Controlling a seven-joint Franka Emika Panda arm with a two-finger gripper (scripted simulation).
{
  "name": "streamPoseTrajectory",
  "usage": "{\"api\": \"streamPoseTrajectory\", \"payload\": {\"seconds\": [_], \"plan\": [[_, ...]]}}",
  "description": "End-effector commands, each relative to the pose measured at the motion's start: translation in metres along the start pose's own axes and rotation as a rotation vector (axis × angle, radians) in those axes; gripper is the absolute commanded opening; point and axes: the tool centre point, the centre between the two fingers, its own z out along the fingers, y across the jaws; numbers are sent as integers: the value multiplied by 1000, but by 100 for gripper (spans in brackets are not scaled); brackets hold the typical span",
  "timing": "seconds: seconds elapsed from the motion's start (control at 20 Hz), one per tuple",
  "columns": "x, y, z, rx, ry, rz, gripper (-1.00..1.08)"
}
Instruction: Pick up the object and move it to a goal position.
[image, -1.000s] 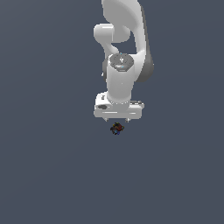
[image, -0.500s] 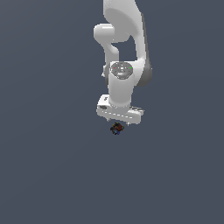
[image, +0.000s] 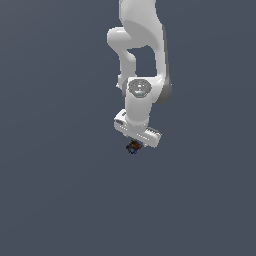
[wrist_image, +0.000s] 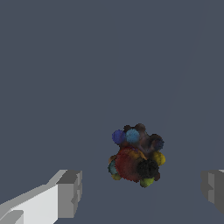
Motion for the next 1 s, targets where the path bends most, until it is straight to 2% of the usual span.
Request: {"api": "streamPoseTrajectory", "payload": {"seconds": [0.0, 0.45, 0.95], "plan": [[-3, 1, 6, 0, 1, 56, 100], [-9, 4, 19, -2, 3, 168, 100], [-10, 5, 28, -2, 3, 176, 100]]}}
